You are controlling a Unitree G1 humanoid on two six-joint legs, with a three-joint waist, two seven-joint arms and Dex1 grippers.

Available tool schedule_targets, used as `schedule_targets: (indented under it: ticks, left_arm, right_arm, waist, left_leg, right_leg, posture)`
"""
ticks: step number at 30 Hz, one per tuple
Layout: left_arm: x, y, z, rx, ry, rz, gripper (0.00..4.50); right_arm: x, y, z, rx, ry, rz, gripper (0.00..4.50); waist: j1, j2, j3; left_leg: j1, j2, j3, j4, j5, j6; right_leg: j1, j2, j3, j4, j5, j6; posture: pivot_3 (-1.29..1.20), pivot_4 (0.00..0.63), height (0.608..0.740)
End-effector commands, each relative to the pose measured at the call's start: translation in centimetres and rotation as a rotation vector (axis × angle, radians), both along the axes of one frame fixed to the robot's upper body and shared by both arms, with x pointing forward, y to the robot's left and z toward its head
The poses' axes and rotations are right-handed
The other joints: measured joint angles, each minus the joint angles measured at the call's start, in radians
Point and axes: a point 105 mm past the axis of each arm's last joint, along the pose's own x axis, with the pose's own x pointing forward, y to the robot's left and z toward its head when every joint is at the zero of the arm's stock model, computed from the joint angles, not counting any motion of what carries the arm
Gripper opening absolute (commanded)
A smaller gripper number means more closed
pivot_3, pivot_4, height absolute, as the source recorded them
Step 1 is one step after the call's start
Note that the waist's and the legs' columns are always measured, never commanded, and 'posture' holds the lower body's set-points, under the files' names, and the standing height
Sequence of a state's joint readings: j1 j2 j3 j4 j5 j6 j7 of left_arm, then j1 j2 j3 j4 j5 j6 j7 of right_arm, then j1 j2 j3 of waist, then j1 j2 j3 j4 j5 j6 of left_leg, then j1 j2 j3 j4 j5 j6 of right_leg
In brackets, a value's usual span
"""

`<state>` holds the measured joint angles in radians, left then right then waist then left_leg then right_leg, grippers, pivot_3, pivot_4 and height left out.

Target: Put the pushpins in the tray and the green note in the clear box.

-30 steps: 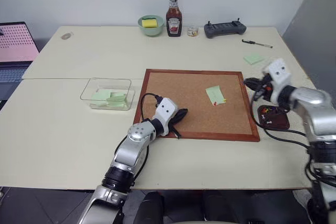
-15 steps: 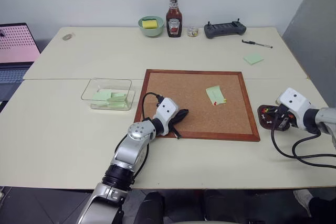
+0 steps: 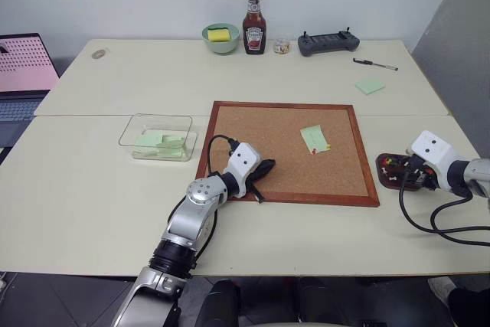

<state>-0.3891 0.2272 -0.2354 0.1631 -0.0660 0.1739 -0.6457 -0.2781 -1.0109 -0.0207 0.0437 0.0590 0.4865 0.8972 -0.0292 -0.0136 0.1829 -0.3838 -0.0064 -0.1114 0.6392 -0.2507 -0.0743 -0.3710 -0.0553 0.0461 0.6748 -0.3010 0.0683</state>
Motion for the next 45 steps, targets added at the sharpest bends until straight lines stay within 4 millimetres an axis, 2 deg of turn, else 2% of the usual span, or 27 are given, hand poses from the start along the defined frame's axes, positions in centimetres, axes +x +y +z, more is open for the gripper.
schedule_targets:
  ticks: [1,2,5,8,11,15,23,28,36,40,45]
  left_arm:
    - [-0.4,-0.3,-1.6,0.035,0.050,-0.015,0.00]
    - [-0.4,-0.3,-1.7,0.035,0.051,-0.016,0.00]
    - [-0.5,-0.4,-1.7,0.034,0.052,-0.018,0.00]
    - [-0.4,-0.4,-1.7,0.034,0.052,-0.017,0.00]
    - [-0.4,-0.4,-1.7,0.034,0.051,-0.015,0.00]
    - [-0.4,-0.4,-1.7,0.035,0.049,-0.014,0.00]
    - [-0.5,-0.2,-1.7,0.033,0.048,0.000,0.00]
    - [-0.5,-0.2,-1.7,0.032,0.050,0.000,0.00]
    - [-0.5,-0.3,-1.7,0.029,0.049,0.001,0.00]
    - [-0.5,-0.4,-1.6,0.029,0.048,0.002,0.00]
    - [-0.6,-0.4,-1.6,0.030,0.048,0.002,0.00]
  right_arm:
    - [0.6,0.7,3.3,0.081,-0.092,0.013,3.23]
    - [0.7,1.4,3.8,0.135,-0.103,0.026,3.40]
    - [1.0,3.8,4.4,0.262,-0.123,0.078,3.40]
    - [1.5,6.8,4.1,0.381,-0.155,0.128,3.40]
    - [2.5,8.9,3.3,0.444,-0.194,0.136,3.40]
    - [3.8,10.3,2.3,0.443,-0.231,0.134,3.40]
    - [5.9,10.9,1.0,0.426,-0.265,0.127,3.40]
    - [6.3,11.3,0.3,0.432,-0.253,0.131,2.60]
    - [6.1,11.4,-0.5,0.420,-0.213,0.141,0.90]
    - [6.1,11.4,-0.2,0.424,-0.223,0.143,0.04]
    - [6.0,11.3,0.7,0.442,-0.245,0.148,0.04]
  waist:
    - [0.000,0.000,0.000]
    - [0.000,0.000,0.000]
    - [0.000,0.000,0.000]
    - [0.000,0.000,0.000]
    - [0.000,0.000,0.000]
    - [0.001,0.000,0.000]
    - [0.000,0.000,0.000]
    - [0.000,0.000,0.000]
    - [0.000,0.000,0.000]
    - [0.000,0.000,0.000]
    - [0.000,0.000,0.000]
  left_leg:
    - [0.000,0.000,0.000,0.000,0.000,0.000]
    - [0.000,0.000,0.000,0.000,0.000,0.000]
    - [0.000,0.000,0.000,0.000,0.000,0.000]
    - [0.001,0.001,-0.001,0.000,0.000,0.000]
    - [0.000,0.000,-0.001,0.000,0.000,0.000]
    - [0.000,0.000,-0.001,0.000,0.000,0.000]
    - [0.000,0.000,-0.001,0.000,0.000,0.000]
    - [0.000,0.000,-0.001,0.000,0.000,0.000]
    - [0.000,0.000,-0.001,0.000,0.000,0.000]
    - [0.000,0.000,-0.001,0.000,0.000,0.000]
    - [0.000,0.000,-0.001,0.000,0.000,0.000]
  right_leg:
    - [0.000,0.000,0.000,0.000,0.000,0.000]
    - [0.000,0.000,0.000,0.000,0.000,0.000]
    - [0.001,0.000,0.000,0.000,0.000,0.000]
    - [0.002,0.000,-0.001,-0.001,0.000,0.000]
    - [0.001,0.000,-0.001,-0.001,0.000,0.000]
    - [0.001,0.000,-0.001,0.000,0.000,0.000]
    - [0.001,0.000,-0.001,0.000,0.000,0.000]
    - [0.001,0.000,-0.001,0.000,0.000,0.000]
    - [0.001,0.000,-0.001,0.000,0.000,0.000]
    - [0.001,0.000,-0.001,0.000,0.000,0.000]
    - [0.001,0.000,-0.001,0.000,0.000,0.000]
  posture:
    - [0.00,0.150,0.740]
    - [0.00,0.150,0.740]
    - [0.00,0.150,0.740]
    - [0.00,0.150,0.740]
    - [0.00,0.150,0.740]
    - [0.00,0.150,0.740]
    - [0.00,0.150,0.740]
    - [0.00,0.150,0.740]
    - [0.00,0.150,0.740]
    - [0.00,0.150,0.740]
    - [0.00,0.150,0.740]
